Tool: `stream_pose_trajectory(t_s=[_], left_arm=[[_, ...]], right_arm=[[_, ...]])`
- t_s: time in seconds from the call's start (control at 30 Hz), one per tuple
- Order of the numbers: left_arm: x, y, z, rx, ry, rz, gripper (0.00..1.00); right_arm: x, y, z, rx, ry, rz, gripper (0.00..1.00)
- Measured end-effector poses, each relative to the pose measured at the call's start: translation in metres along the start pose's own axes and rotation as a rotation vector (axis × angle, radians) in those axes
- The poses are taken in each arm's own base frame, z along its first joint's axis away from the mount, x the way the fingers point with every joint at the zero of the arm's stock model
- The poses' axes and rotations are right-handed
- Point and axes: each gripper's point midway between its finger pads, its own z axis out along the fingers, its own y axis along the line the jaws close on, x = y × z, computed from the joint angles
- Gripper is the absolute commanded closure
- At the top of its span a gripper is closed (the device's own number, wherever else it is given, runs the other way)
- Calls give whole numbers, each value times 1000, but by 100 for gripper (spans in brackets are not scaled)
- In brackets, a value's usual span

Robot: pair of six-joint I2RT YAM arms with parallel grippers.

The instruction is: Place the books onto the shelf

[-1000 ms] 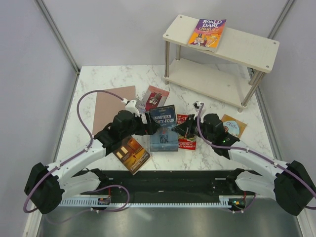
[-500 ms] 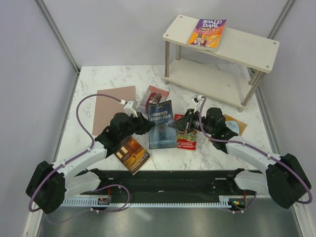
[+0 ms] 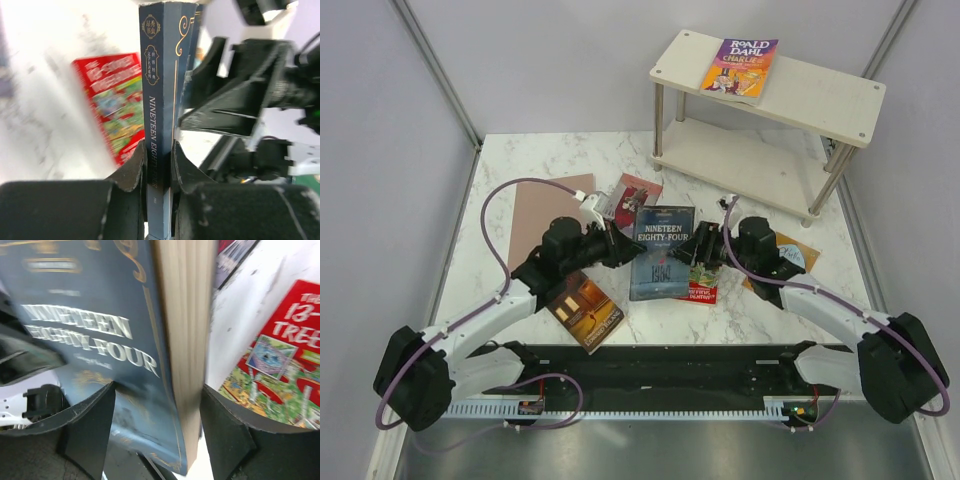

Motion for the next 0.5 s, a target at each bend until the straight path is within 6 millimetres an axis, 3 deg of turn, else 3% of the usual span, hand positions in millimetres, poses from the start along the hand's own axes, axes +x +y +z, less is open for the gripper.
stream_pose_trajectory(t_s=[0.17, 0.33, 0.5], left_arm=[[-23, -30, -1, 128, -16, 10, 98], [-31, -34, 9, 213, -9, -40, 98], [-34, -36, 21, 299, 17, -102, 98]], right_arm=[[-16, -9, -25, -17, -107, 45, 22], [-15, -20, -36, -35, -152, 117, 14], [-18, -6, -40, -103, -158, 124, 11]])
